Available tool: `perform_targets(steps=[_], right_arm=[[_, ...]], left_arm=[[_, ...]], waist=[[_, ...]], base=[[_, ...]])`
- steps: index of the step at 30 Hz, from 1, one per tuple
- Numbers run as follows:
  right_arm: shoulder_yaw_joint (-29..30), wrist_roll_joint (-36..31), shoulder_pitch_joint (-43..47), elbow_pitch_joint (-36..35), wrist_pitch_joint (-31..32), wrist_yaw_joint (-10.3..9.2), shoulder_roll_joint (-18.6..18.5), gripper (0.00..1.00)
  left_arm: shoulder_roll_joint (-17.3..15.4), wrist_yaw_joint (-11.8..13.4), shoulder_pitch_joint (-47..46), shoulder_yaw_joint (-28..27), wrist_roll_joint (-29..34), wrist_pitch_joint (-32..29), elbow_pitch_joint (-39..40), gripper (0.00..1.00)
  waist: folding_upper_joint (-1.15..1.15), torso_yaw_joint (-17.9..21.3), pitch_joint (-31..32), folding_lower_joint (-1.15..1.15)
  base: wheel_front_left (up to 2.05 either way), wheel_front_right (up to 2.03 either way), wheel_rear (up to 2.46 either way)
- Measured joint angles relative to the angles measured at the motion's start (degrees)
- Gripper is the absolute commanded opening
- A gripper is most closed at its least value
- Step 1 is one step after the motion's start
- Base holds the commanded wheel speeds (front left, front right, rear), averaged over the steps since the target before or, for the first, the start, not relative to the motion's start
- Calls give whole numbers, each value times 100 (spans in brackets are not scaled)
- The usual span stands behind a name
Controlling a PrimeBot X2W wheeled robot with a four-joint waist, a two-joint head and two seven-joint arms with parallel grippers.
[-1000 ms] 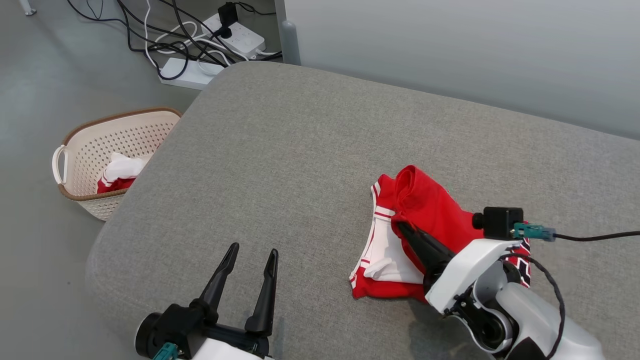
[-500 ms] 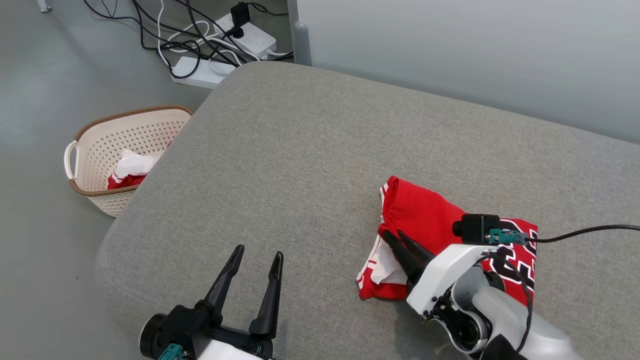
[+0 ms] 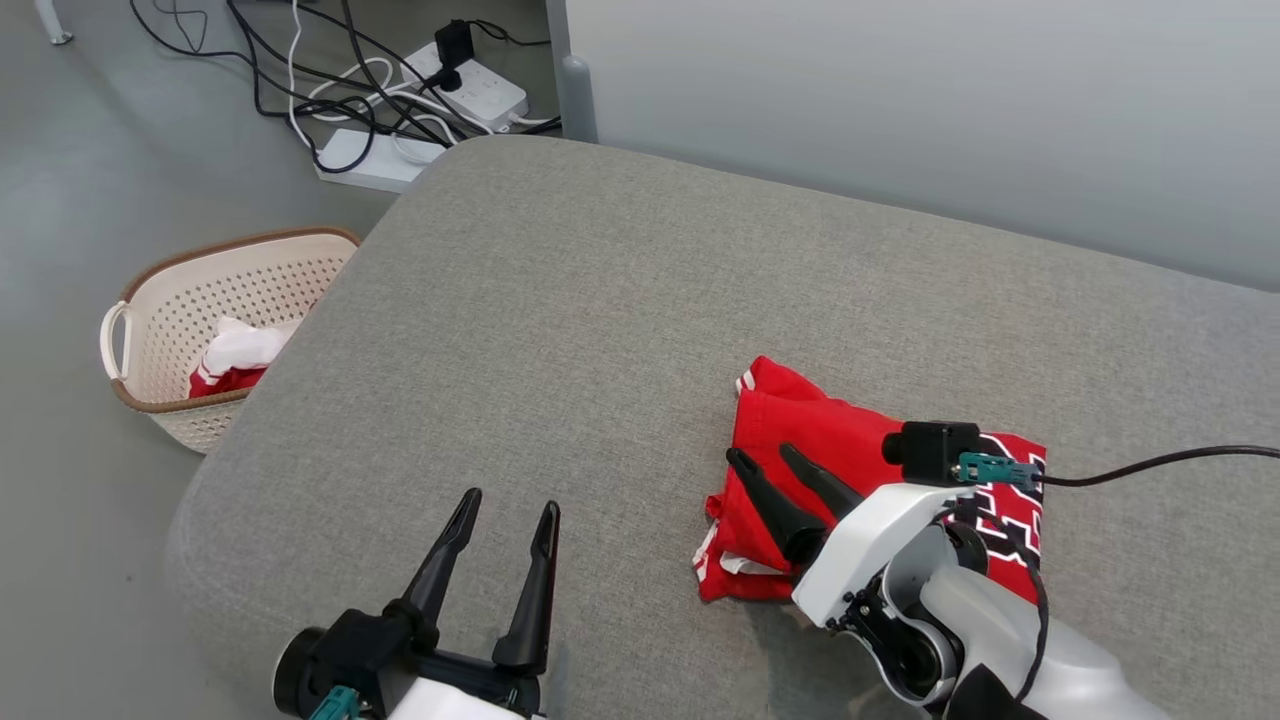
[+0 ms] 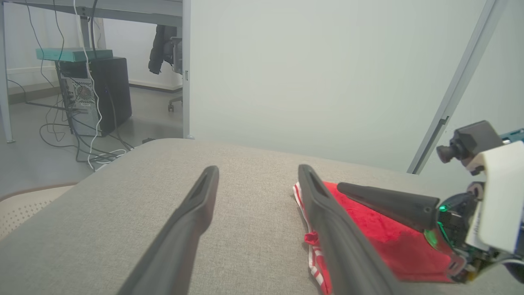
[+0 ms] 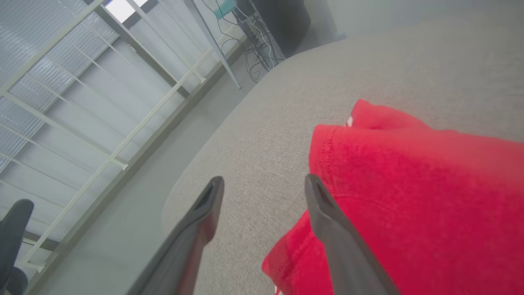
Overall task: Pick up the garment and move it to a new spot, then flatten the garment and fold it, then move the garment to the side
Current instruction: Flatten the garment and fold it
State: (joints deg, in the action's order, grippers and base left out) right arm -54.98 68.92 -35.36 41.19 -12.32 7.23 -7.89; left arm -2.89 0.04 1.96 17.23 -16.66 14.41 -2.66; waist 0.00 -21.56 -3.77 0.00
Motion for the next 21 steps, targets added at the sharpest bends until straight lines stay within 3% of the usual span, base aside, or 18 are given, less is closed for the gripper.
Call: perform_targets(steps=[7,14,21], right_arm=[[151,-732,-84,-141,-152,0,-336,100],[1337,-2128,16,-513,-185,1,-416,100],[2564,-3634,861,-1026,-190,1,-268,100]], left_arm=[[1,12,1,-119,-1,0,10,100],[1,53,0,-219,-8,0,13,100],[2,54,-1,-407,-5,0,-22,100]], waist=[[0,317,31,0],[0,703,57,0],[0,1186,126,0]], base=[[0,0,0],[0,0,0],[0,0,0]])
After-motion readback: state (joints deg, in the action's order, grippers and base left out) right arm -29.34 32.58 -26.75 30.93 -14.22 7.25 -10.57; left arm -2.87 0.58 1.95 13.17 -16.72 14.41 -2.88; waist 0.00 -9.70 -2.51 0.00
